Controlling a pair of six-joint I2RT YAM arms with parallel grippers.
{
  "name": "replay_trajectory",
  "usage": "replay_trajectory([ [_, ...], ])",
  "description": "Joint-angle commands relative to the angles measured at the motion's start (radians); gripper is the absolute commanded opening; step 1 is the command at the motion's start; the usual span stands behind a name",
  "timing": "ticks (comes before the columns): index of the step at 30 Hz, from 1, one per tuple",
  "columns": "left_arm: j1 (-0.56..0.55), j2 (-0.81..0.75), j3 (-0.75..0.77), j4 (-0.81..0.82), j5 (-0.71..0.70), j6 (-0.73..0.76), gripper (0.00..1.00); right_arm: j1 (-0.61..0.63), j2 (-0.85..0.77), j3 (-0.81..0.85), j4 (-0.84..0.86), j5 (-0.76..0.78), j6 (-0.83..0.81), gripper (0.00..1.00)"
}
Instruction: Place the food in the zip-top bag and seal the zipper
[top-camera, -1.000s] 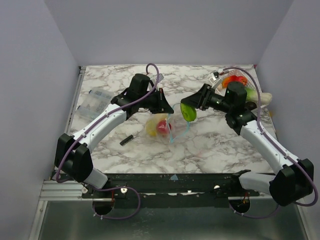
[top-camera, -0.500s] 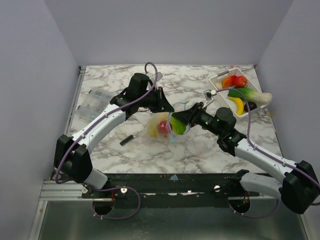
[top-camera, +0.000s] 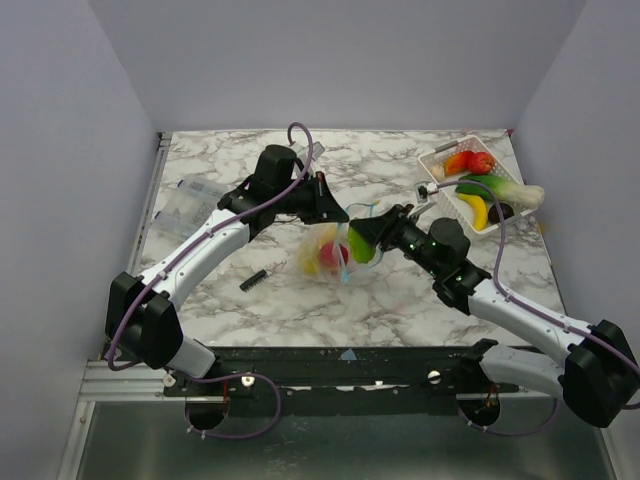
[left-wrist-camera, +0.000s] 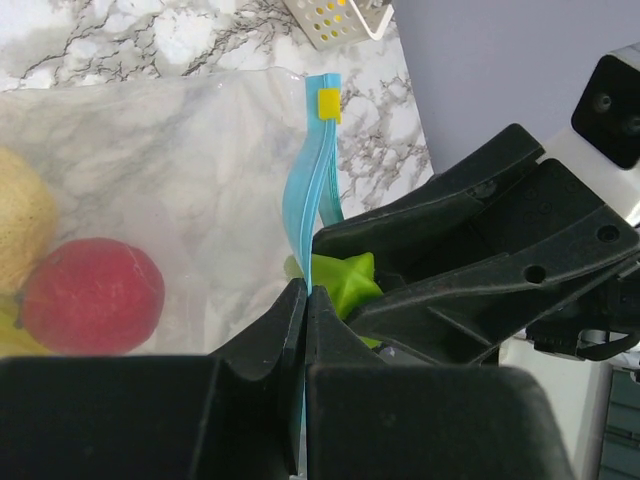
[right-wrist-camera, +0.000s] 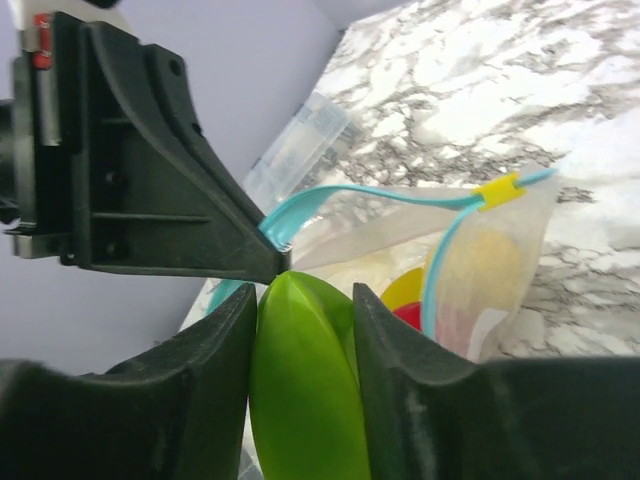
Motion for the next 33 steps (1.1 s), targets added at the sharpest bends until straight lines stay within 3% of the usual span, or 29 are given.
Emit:
replay_trajectory([
  [1,0.004,-0.029,0.007,0.034,0.030,-0.009,0.00,0.009,0.006,0.036,-0.095,0.084,-0.084,0.48],
  [4,0.004,-0.032,0.005,0.032,0.032,-0.007,0.00,0.009,0.014,0.054,-0.112,0.056,-0.099,0.60],
  [7,0.006,-0.033,0.003,0.032,0.032,-0.006,0.00,0.008,0.022,0.073,-0.141,0.056,-0.105,0.65],
  [14,0.007,-0.042,-0.010,0.031,0.030,-0.003,0.00,0.009,0.010,0.131,-0.244,0.090,-0.145,0.66],
  [24,0.013,-0.034,-0.021,0.028,0.029,0.004,0.00,0.009,-0.058,0.265,-0.443,0.280,-0.256,0.66],
  [33,0.015,-0.025,-0.026,0.030,0.037,0.004,0.00,0.006,-0.031,0.396,-0.601,0.527,-0.347,0.76],
])
